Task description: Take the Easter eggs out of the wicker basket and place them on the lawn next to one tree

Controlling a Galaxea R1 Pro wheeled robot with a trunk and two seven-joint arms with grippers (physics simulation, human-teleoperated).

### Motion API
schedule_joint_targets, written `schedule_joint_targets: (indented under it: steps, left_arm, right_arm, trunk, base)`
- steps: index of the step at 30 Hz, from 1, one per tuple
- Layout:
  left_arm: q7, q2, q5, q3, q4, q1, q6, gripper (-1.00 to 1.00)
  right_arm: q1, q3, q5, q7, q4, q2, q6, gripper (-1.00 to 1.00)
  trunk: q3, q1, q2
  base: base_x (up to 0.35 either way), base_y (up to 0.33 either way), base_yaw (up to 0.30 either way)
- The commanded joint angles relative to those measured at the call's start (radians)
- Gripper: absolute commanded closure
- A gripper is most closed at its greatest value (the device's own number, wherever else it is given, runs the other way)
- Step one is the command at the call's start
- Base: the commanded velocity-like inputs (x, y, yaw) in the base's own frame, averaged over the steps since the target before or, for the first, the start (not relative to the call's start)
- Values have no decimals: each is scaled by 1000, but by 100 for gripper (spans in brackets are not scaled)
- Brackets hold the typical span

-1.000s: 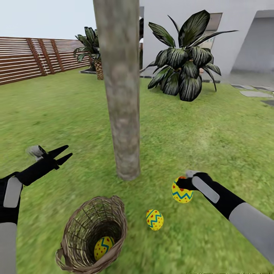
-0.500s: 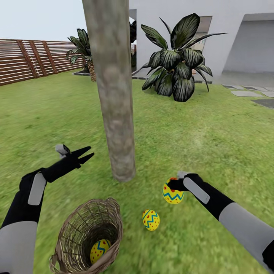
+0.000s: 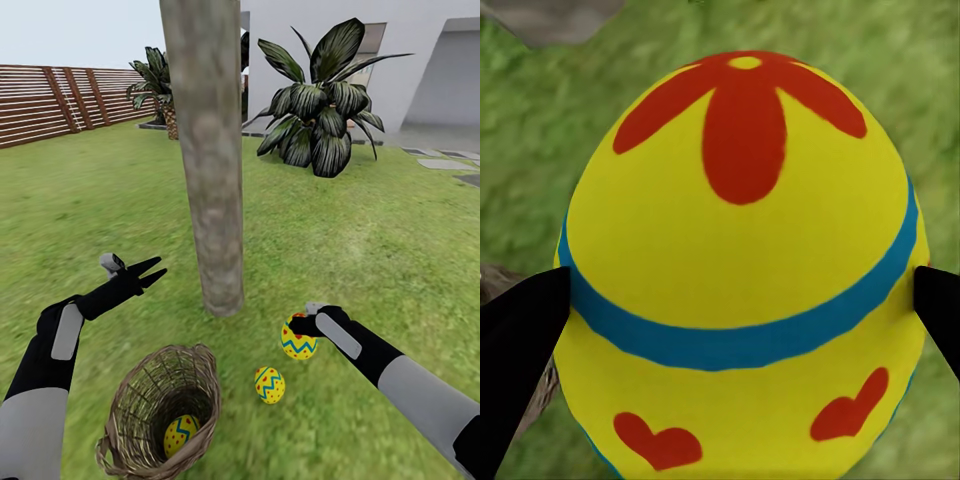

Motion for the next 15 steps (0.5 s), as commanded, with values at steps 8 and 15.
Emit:
schedule_joint_targets:
  steps: [8, 15]
  left_arm:
    - [-2, 0, -1, -1, -1, -1, 4, -100]
    - [-5, 0, 2, -13, 8, -1, 4, -100]
  right_arm:
    - [-1, 5, -11, -14, -2, -1, -1, 100]
    - [-1, 5, -10, -14, -2, -1, -1, 100]
  trunk:
    - [24, -31, 56]
    - [24, -31, 56]
  base:
    - [0, 0, 1]
    - [0, 0, 0]
